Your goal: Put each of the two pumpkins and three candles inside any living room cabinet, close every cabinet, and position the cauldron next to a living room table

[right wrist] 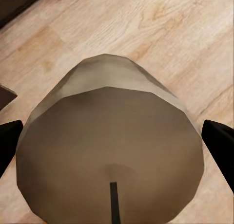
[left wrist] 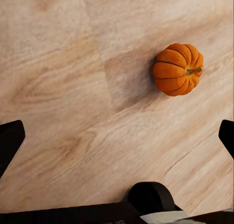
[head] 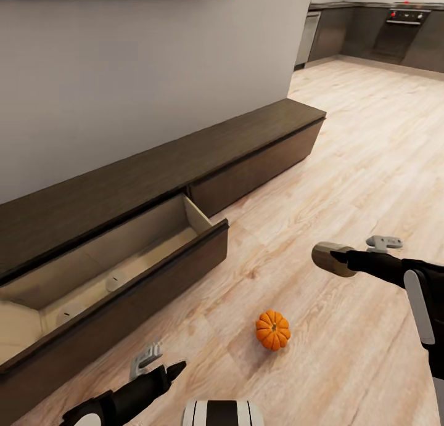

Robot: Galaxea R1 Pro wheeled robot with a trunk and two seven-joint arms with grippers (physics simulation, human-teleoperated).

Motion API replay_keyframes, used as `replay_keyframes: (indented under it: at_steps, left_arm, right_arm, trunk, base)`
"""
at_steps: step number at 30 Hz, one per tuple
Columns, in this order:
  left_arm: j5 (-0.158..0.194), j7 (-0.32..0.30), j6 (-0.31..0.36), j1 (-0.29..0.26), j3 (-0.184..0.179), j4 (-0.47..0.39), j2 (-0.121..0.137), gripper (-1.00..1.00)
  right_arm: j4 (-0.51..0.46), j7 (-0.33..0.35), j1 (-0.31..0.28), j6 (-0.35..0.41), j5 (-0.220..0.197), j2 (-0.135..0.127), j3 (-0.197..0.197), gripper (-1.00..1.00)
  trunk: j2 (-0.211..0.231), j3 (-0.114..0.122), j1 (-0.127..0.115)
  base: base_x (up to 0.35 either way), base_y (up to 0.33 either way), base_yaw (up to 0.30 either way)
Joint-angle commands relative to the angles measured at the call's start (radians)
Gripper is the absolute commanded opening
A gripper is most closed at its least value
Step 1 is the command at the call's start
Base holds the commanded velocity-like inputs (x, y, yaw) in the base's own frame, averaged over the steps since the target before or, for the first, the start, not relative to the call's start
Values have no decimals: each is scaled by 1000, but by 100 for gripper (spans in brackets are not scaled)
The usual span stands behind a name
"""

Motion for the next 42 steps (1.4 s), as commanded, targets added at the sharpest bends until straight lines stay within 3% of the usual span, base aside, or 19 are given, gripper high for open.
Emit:
replay_keyframes:
  at_steps: [1,3,7,9,12,13,16,22,28,34,35,39,41,42]
  left_arm:
    - [10,3,-27,22,-2,-2,17,100]
    - [10,-13,-59,43,-2,-2,35,100]
    - [12,-82,-172,127,-2,-10,98,100]
    - [15,-180,-255,181,0,-15,144,100]
    - [15,-312,-312,229,6,-17,181,100]
    - [18,-363,-336,255,22,-18,199,100]
    - [25,-436,-382,319,66,-18,226,100]
    - [34,-528,-467,416,102,-15,242,100]
    - [88,-555,-511,450,115,-5,243,100]
    - [114,-552,-527,456,115,-2,240,100]
    - [126,-551,-529,457,115,-2,238,100]
    - [136,-547,-532,459,112,13,232,100]
    - [136,-546,-532,460,112,22,223,100]
    - [136,-546,-533,461,111,31,214,100]
  right_arm:
    - [-1,4,0,5,-8,0,1,-100]
    - [-1,7,0,5,-8,0,8,-100]
    - [-1,11,1,5,-8,0,23,-100]
    - [-1,12,6,5,-8,0,43,-100]
    - [-1,12,10,5,-8,0,60,-100]
    - [-1,12,11,5,-8,0,64,-100]
    - [-1,12,12,5,-8,0,69,-100]
    - [-1,14,13,5,-8,0,72,-100]
    - [-1,16,-13,5,-8,-6,51,-100]
    - [-1,14,-165,5,-8,-2,35,-100]
    - [-1,14,-217,5,-8,-1,36,-100]
    - [-1,14,-267,5,-9,7,41,-100]
    - [-1,14,-274,5,-10,23,44,-100]
    - [-1,14,-278,5,-12,45,50,-100]
  trunk:
    - [7,3,-4]
    - [21,9,-12]
    - [49,21,-27]
    - [63,28,-35]
    - [84,37,-46]
    - [91,40,-50]
    - [112,50,-62]
    - [154,68,-85]
    - [196,87,-108]
    - [238,106,-131]
    - [245,109,-134]
    - [273,122,-150]
    - [287,128,-157]
    - [294,131,-161]
  base:
    - [0,0,294]
    - [0,0,294]
    - [0,0,295]
    - [0,0,296]
    - [0,0,297]
    - [0,0,297]
    - [0,0,297]
    - [0,0,297]
    - [0,0,293]
    - [0,0,103]
    - [0,0,21]
    - [0,0,10]
    - [0,0,4]
    - [0,0,2]
